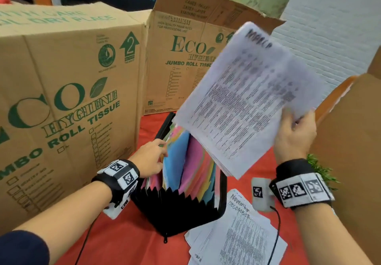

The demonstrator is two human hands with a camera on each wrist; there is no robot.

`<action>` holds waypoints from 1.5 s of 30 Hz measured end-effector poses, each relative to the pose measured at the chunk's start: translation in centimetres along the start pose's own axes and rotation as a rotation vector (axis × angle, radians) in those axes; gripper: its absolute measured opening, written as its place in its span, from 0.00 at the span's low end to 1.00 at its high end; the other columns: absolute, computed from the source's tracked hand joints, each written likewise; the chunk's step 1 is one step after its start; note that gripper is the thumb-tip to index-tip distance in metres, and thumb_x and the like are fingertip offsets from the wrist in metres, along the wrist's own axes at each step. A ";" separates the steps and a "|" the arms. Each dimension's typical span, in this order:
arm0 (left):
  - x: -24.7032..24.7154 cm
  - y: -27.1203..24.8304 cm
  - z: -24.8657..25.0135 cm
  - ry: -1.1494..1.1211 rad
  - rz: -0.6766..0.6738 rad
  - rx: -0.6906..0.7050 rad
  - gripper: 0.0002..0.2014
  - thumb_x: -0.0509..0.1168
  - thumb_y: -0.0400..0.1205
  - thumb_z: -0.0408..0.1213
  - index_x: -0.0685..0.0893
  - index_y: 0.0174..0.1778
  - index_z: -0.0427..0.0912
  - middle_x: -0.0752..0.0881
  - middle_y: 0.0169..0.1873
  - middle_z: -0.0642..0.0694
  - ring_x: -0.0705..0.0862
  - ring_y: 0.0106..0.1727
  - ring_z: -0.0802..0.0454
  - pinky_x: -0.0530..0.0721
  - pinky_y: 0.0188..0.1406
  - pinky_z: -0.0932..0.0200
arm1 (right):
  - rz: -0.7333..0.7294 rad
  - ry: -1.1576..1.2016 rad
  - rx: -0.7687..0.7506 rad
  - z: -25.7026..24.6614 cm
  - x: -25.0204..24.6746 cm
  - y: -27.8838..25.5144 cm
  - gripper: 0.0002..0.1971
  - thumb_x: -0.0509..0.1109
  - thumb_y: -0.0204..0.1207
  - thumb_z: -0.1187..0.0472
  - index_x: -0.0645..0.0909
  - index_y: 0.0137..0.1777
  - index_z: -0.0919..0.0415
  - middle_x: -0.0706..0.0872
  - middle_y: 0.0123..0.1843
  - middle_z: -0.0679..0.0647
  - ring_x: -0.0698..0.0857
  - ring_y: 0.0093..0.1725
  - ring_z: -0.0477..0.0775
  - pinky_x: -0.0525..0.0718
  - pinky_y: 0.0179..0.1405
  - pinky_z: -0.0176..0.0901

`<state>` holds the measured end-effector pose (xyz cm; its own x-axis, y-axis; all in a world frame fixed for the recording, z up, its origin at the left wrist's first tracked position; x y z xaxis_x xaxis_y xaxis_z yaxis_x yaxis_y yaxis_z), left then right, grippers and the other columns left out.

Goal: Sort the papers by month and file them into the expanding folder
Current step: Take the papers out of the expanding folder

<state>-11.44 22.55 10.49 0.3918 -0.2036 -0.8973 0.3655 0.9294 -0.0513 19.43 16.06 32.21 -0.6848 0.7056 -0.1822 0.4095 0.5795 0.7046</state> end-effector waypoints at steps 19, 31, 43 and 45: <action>-0.3 0.6 0.7 0.041 0.035 -0.011 0.14 0.66 0.77 0.33 0.88 0.57 0.46 0.73 0.76 0.49 0.76 0.71 0.46 0.74 0.71 0.45 | -0.422 -0.535 0.949 28.7 -16.2 -26.5 0.16 0.67 0.81 0.66 0.78 0.67 0.70 0.83 0.66 0.67 0.81 0.66 0.67 0.75 0.67 0.56; -0.5 0.4 3.9 0.059 0.049 0.002 0.43 0.77 0.69 0.59 0.70 0.78 0.44 0.77 0.73 0.47 0.76 0.72 0.45 0.75 0.69 0.47 | -0.240 -0.676 0.572 20.5 -10.3 -17.8 0.23 0.67 0.81 0.54 0.73 0.70 0.68 0.77 0.66 0.67 0.76 0.67 0.66 0.73 0.67 0.57; -0.2 0.5 3.4 0.178 -0.013 -0.042 0.33 0.75 0.70 0.44 0.75 0.72 0.49 0.78 0.63 0.50 0.78 0.63 0.45 0.80 0.60 0.43 | -1.316 -0.449 0.012 5.0 14.8 -17.3 0.10 0.62 0.79 0.67 0.82 0.56 0.60 0.86 0.56 0.58 0.83 0.56 0.60 0.83 0.57 0.56; -0.1 0.3 3.1 0.187 -0.027 -0.029 0.35 0.74 0.71 0.39 0.71 0.75 0.51 0.77 0.66 0.50 0.77 0.65 0.44 0.80 0.61 0.43 | -1.315 -0.531 0.044 6.4 14.8 -17.0 0.15 0.60 0.75 0.72 0.79 0.58 0.60 0.84 0.56 0.59 0.82 0.56 0.62 0.83 0.57 0.56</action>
<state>-8.74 21.94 11.89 0.2175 -0.1705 -0.9610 0.3483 0.9334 -0.0868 6.19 19.27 13.10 -0.2753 -0.2879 -0.9172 -0.3138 0.9287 -0.1973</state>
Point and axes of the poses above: each hand's wrist, its own y-axis towards the middle knuckle, its own x-axis out of the palm, z = x × y, the point moved 8 cm from there along y, towards the middle knuckle
